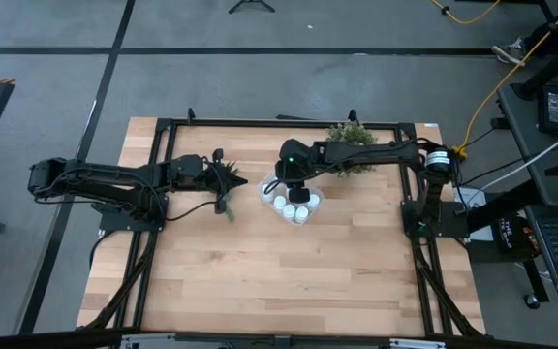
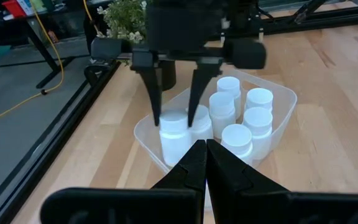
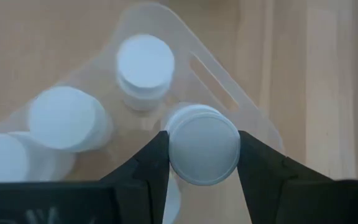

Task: Pick and place pill bottles into a basket
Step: Put the pill bottle into the transparent bin

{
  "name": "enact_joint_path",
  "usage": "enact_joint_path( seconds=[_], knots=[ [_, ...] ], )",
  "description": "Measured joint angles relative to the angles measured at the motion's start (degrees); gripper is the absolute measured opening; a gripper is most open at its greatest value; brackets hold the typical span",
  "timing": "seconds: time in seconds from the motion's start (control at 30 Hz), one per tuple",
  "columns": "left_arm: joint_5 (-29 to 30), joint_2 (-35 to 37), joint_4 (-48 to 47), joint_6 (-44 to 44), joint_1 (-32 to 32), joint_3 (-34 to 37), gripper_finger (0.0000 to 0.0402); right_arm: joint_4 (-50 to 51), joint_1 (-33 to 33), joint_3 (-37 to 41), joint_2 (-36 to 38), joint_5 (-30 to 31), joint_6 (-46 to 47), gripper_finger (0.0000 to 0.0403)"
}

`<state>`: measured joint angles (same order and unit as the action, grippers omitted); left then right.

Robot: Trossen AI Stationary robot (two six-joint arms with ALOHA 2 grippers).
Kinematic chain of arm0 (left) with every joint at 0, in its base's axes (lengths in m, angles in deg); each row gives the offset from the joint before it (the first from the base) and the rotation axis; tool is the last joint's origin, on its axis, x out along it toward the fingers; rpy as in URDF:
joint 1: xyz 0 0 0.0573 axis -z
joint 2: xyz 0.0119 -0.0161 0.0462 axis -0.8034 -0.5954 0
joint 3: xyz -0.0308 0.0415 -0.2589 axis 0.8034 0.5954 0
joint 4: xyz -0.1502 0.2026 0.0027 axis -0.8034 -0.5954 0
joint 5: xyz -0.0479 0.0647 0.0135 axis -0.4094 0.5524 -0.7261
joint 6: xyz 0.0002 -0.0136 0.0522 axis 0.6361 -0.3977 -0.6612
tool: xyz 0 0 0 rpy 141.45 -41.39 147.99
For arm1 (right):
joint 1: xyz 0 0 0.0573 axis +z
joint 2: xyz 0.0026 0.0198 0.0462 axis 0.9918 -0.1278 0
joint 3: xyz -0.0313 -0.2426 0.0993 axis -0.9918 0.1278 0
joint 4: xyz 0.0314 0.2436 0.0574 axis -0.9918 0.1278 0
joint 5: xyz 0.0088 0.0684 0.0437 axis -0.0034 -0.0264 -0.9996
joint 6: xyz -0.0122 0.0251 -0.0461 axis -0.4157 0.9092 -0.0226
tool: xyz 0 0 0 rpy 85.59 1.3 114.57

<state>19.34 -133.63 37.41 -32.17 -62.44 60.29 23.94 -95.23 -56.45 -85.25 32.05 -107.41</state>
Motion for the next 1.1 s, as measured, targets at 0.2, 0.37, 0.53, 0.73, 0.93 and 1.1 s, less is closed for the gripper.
enact_joint_path(
  seconds=[0.2, 0.37, 0.53, 0.73, 0.93, 1.1],
  knots=[
    [0.0, 0.0, 0.0, 0.0, 0.0, 0.0, 0.0006, 0.0, -1.2, 0.0, -0.6, 0.1, 0.0, 0.0148],
    [0.0, 0.0, 0.0, -0.1, 0.0, 0.0, 0.0006, 0.5, -1.3, 0.0, -0.6, -0.6, -0.1, 0.0148],
    [0.0, 0.0, 0.0, -0.1, 0.0, 0.0, 0.0006, 0.8, -1.3, 0.0, -0.6, -2.2, -0.1, 0.0148],
    [0.0, 0.0, 0.0, -0.1, 0.0, 0.0, 0.0006, 0.8, -1.3, -0.1, -0.6, -2.2, 0.0, 0.0181],
    [0.0, 0.0, 0.0, -0.1, 0.0, 0.0, 0.0006, 0.8, -1.3, -0.1, -0.6, -2.3, 0.0, 0.0189],
    [0.0, 0.0, 0.0, -0.1, 0.0, 0.0, 0.0006, 0.8, -1.3, -0.1, -0.6, -2.4, 0.0, 0.0179]
  ],
)
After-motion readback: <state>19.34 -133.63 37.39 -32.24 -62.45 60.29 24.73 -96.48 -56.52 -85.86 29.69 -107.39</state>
